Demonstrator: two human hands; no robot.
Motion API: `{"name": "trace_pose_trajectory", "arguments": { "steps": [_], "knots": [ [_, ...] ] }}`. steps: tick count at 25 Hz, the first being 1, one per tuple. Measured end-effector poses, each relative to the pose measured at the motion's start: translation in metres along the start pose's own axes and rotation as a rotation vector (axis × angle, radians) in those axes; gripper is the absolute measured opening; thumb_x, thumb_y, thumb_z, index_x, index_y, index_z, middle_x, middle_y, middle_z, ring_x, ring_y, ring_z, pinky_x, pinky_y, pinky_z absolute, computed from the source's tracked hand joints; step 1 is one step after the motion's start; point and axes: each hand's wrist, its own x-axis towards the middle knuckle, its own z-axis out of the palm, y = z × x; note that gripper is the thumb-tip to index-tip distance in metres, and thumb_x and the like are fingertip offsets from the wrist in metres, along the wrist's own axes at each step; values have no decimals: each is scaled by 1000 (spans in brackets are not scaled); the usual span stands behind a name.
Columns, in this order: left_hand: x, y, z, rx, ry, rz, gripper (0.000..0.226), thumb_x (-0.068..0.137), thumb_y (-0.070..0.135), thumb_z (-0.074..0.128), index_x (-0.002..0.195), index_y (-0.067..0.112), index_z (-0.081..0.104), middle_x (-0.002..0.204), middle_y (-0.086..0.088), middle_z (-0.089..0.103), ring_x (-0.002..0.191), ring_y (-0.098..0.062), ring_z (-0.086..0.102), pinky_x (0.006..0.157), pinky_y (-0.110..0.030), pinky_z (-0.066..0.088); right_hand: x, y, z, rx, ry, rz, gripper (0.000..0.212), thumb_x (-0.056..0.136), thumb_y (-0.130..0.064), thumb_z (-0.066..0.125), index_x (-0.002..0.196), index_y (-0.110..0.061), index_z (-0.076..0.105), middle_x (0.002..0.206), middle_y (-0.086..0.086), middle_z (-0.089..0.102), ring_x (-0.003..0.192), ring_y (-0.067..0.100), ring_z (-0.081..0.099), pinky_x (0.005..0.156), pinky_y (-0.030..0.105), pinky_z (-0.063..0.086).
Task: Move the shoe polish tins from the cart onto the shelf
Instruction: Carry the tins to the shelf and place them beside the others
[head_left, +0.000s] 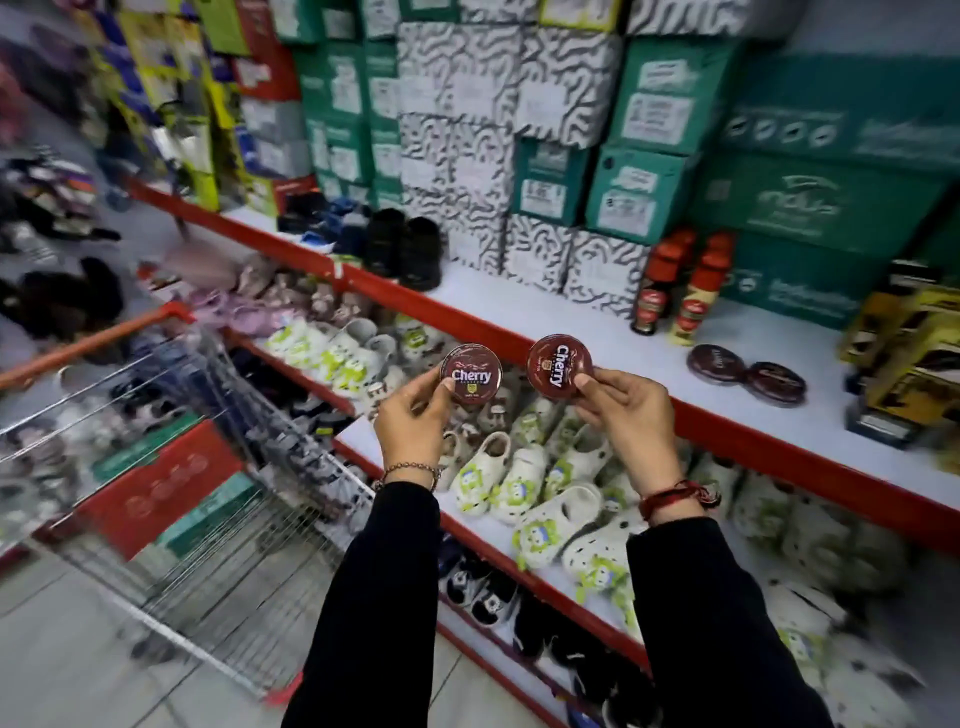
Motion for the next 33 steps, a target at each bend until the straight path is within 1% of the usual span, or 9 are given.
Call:
{"name": "trace_pose_trajectory", "arguments": {
  "steps": [3,8,13,20,22,24,26,29,33],
  "knots": [
    [-9,15,53,-16,-150,30,33,89,14,70,121,4,71,107,-9,75,105,-31,72,100,-52,55,-1,-18,-51,10,124,-42,21,89,-9,67,109,-2,65,95,13,72,69,4,70,64,13,58],
    [-21,28,125,8,-368,57,29,81,27,75,107,13,77,94,-4,76,92,-20,70,99,-52,55,2,-25,-117,-45,324,-42,34,88,-10,69,117,6,62,104,21,71,83,21,71,68,17,61],
    [-31,48,194,251,-560,193,29,86,19,74,112,7,76,101,-12,78,94,-23,73,98,-34,56,9,-28,-177,-297,508,-20,21,86,-11,71,102,1,69,100,25,74,84,31,74,88,47,60],
    [-10,43,246,633,-696,123,29,83,30,75,105,12,80,109,-11,78,108,-30,71,99,-36,55,28,-33,-200,-707,543,107,11,82,-20,75,84,-9,78,94,14,77,92,31,73,89,44,58],
    [-3,39,254,678,-729,85,26,82,27,77,101,10,81,104,-14,79,102,-30,73,97,-36,56,34,-34,-202,-727,519,160,9,83,-19,73,79,-12,77,96,15,78,93,34,73,90,45,58],
    [5,38,260,683,-794,2,22,79,20,79,94,4,81,95,-16,80,86,-29,77,94,-40,60,41,-33,-204,-776,498,212,14,86,-17,70,80,-7,78,97,16,77,92,34,72,90,42,57],
    [8,38,266,727,-846,-22,22,74,18,82,90,3,81,92,-17,80,85,-29,77,94,-40,60,47,-32,-204,-823,513,237,19,87,-15,65,85,-1,79,95,18,77,90,34,72,88,42,58],
    [8,38,269,861,-863,48,37,71,31,81,101,9,80,104,-14,78,102,-28,74,98,-36,57,54,-30,-203,-842,490,260,19,85,-11,63,81,0,79,92,17,77,85,34,72,88,44,59],
    [11,43,270,996,-910,101,50,70,42,80,109,12,76,110,-13,77,105,-29,73,98,-38,57,48,-38,-198,-845,438,263,13,83,-10,70,82,-21,76,108,10,75,90,26,66,93,33,53]
  ]
}}
